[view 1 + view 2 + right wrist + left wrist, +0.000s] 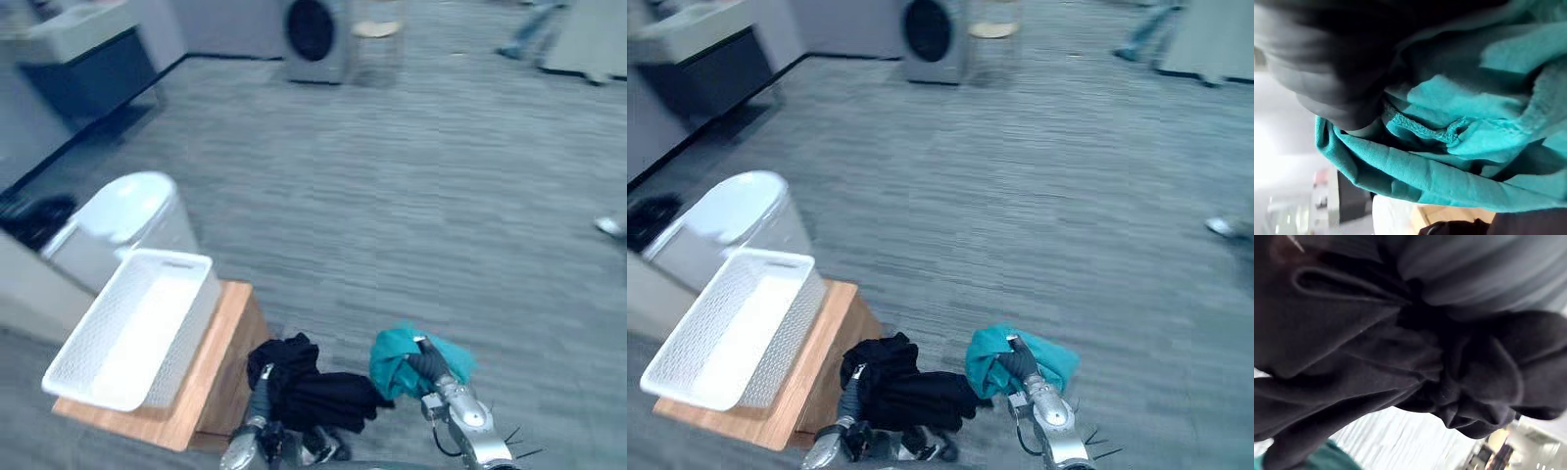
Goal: Tidy the bed and pick cloth on bed and put in laundry
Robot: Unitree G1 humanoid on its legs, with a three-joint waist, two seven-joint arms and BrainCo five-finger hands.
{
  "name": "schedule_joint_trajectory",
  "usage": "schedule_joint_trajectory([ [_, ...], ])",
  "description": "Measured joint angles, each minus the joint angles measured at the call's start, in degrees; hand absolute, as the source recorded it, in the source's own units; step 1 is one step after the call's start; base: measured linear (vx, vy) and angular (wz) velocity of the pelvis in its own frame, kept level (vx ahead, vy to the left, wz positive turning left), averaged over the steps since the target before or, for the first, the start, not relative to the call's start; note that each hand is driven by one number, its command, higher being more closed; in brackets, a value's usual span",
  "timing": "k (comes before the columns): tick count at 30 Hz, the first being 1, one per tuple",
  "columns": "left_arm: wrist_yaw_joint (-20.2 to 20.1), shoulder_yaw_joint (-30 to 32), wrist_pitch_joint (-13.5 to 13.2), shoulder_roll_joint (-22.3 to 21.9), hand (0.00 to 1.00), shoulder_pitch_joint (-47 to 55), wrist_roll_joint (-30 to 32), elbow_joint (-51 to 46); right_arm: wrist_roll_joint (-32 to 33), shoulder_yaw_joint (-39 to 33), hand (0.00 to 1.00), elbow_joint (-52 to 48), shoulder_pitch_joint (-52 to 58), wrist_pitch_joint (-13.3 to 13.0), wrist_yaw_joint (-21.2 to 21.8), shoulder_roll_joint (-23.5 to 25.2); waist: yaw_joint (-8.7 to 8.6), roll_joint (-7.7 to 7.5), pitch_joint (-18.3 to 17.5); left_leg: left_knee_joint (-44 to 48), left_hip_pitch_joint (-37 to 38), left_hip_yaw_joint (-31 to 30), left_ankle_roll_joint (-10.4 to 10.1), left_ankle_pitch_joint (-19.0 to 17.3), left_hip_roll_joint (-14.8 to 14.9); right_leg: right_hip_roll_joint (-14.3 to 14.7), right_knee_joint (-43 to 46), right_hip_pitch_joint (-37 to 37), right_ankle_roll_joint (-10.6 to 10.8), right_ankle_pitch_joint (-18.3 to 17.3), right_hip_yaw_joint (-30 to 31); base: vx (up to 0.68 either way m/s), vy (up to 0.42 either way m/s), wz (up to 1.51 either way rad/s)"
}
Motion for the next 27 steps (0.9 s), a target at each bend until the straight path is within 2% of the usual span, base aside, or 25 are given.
schedule_joint_trajectory([
  [1,0.37,-0.37,1.15,1.19,1.0,-1.48,1.85,1.43,0.05,2.18,1.0,1.01,-1.94,0.25,0.63,0.72,-0.17,-3.1,0.1,-2.12,1.75,-5.96,2.75,-0.7,-2.67,-7.11,21.92,-6.43,-1.8,-4.52,0.56,0.38,-0.105,2.1],
  [2,0.52,-0.42,1.56,1.31,1.0,-1.88,2.49,1.64,0.07,3.23,1.0,1.36,-2.86,0.34,0.88,0.47,-0.32,-3.49,0.18,-1.97,2.04,-8.04,2.62,-0.73,-3.5,-9.36,29.79,-9.25,-3.17,-4.24,2.08,0.43,-0.18,2.53],
  [3,0.56,-1.32,1.76,2.11,1.0,-2.23,3.61,2.31,0.26,4.62,1.0,1.49,-4.22,0.37,0.87,0.52,-1.06,-3.06,0.79,-1.93,3.99,-13.79,1.95,-0.85,-4.05,-11.49,37.7,-13.07,-4.0,-5.04,7.45,0.35,-0.219,1.86],
  [4,0.6,-1.97,1.77,2.71,1.0,-2.44,3.84,2.91,0.63,5.02,1.0,1.46,-4.37,0.36,0.86,0.73,-1.1,-2.74,1.13,-2.19,5.43,-16.02,1.58,-0.73,-4.13,-12.02,38.1,-13.88,-3.95,-5.34,9.54,0.42,-0.26,2.28],
  [5,0.58,-2.63,1.78,3.69,1.0,-2.53,4.07,3.59,1.65,6.68,1.0,1.16,-4.34,0.35,0.52,0.94,-1.41,-2.34,1.38,-2.74,7.59,-20.86,0.52,-0.39,-4.16,-11.8,34.98,-15.31,-3.15,-5.94,14.95,0.42,-0.286,2.37],
  [6,0.37,-2.63,1.72,5.35,1.0,-2.63,4.28,3.59,2.52,8.83,1.0,-0.77,-3.5,0.35,-0.11,1.21,-2.1,-2.29,1.36,-3.44,8.66,-27.2,-0.68,0.23,-4.07,-10.07,27.21,-17.26,-2.31,-5.84,22.97,0.33,-0.267,2.43],
  [7,0.36,-2.45,1.63,6.18,1.0,-2.87,4.41,3.58,2.62,9.46,1.0,-1.92,-3.17,0.49,-0.8,1.45,-2.53,-2.29,1.35,-3.5,8.63,-30.22,-1.19,0.52,-4.03,-8.96,23.44,-18.04,-2.07,-5.71,26.83,0.29,-0.321,2.56],
  [8,0.32,-2.59,1.52,8.07,1.0,-3.9,4.5,3.7,2.65,10.93,1.0,-4.1,-2.28,0.73,-2.21,2.14,-2.88,-2.8,1.15,-3.54,8.53,-35.03,-2.67,0.94,-4.02,-7.1,16.03,-18.74,0.48,-4.09,35.1,0.26,-0.362,2.34],
  [9,0.37,-2.5,1.23,9.92,1.0,-4.6,4.45,3.83,2.68,11.4,1.0,-4.77,-1.73,1.19,-2.93,3.59,-2.46,-4.09,1.7,-2.99,9.3,-39.64,-4.47,0.93,-4.64,-6.95,7.11,-18.2,3.09,0.44,41.22,0.25,-0.386,2.17],
  [10,0.37,-2.45,1.11,10.63,1.0,-4.65,4.35,3.83,2.77,11.64,1.0,-4.65,-1.69,1.57,-3.34,4.23,-2.22,-4.79,1.98,-2.16,9.51,-41.15,-5.18,0.57,-5.07,-7.42,4.17,-17.82,2.9,3.68,42.29,0.24,-0.442,1.78],
  [11,0.47,-2.31,1.08,12.17,1.0,-4.46,4.31,3.62,2.87,12.05,1.0,-4.38,-1.75,2.25,-3.35,5.5,-1.56,-7.71,2.03,-0.19,9.54,-43.01,-6.96,-0.59,-6.87,-9.34,0.87,-18.29,2.48,14.15,42.56,0.22,-0.464,1.28],
  [12,1.23,-1.77,1.39,12.11,1.0,-4.07,4.39,3.76,3.03,12.61,1.0,-3.13,-2.73,2.63,-3.26,5.15,-0.73,-7.29,2.25,2.62,8.78,-44.5,-8.2,-2.15,-6.45,-9.75,2.05,-17.78,3.8,12.03,40.8,0.21,-0.429,1.04],
  [13,1.44,-1.77,1.31,11.54,1.0,-3.64,4.39,3.64,3.27,12.54,1.0,-2.63,-3.24,2.8,-3.28,4.83,-0.79,-6.36,2.14,3.35,8.11,-44.48,-8.7,-2.44,-5.39,-9.39,1.16,-17.29,3.19,12.48,39.9,0.16,-0.288,0.72],
  [14,1.27,-1.81,1.19,10.64,1.0,-3.3,4.39,3.37,4.16,11.68,1.0,-2.21,-4.01,2.82,-3.39,4.19,-1.05,-4.9,2.45,4.38,6.74,-42.78,-10.43,-4.12,-3.59,-8.95,-1.69,-15.76,2.83,12.77,37.4,0.08,-0.173,0.58],
  [15,0.53,-1.77,1.19,9.03,1.0,-3.27,4.39,3.35,4.66,9.64,1.0,-2.11,-4.28,3.21,-3.61,3.78,-1.03,-3.27,3.32,5.45,6.27,-39.02,-11.39,-5.19,-0.8,-8.59,-4.34,-13.86,2.18,13.46,34.83,0.04,-0.141,0.66],
  [16,-0.06,-1.78,1.19,8.57,1.0,-3.06,4.44,3.31,4.66,8.87,1.0,-2.11,-4.16,3.42,-3.78,3.47,-1.21,-2.85,3.51,5.69,6.3,-36.98,-11.93,-5.5,0.55,-8.58,-5.12,-12.9,2.11,13.52,33.73,0.02,-0.135,0.75],
  [18,-2.44,-1.79,1.17,7.52,1.0,-2.43,5.02,2.85,4.68,5.41,1.0,-1.99,-3.5,4.39,-4.86,2.28,-2.29,-2.3,3.65,5.1,7.65,-28.26,-13.4,-4.74,4.73,-9.05,-6.76,-10.12,2.12,13.49,30.14,0.03,-0.091,0.77],
  [20,-3.19,-1.66,1.11,7.65,1.0,-2.42,5.63,2.75,4.88,3.67,1.0,-2.02,-3.59,4.39,-5.18,2.05,-1.99,-2.49,3.51,3.04,8.23,-27.32,-14.35,-3.58,4.29,-9.67,-7.1,-9.84,2.14,13.48,29.4,0.02,-0.013,0.24],
  [24,-4.65,-1.03,0.97,8.38,1.0,-2.41,5.64,0.68,5.26,1.01,1.0,-2.21,-3.42,4.39,-6.23,3.1,-2.73,-3.22,2.83,-8.98,12.3,-28.5,-13.72,3.78,0.1,-11.71,-9.11,-9.57,2.63,13.78,27.16,0.04,0.015,0.26],
  [27,-4.98,-1.03,0.57,8.57,1.0,-2.56,5.59,-2.06,5.25,-0.58,1.0,-2.22,-3.37,4.66,-6.69,3.14,-2.68,-3.13,2.81,-10.69,12.09,-29.77,-15.15,5.89,-0.21,-12.06,-9.49,-9.02,2.75,13.87,24.95,0.06,-0.004,0.39],
])
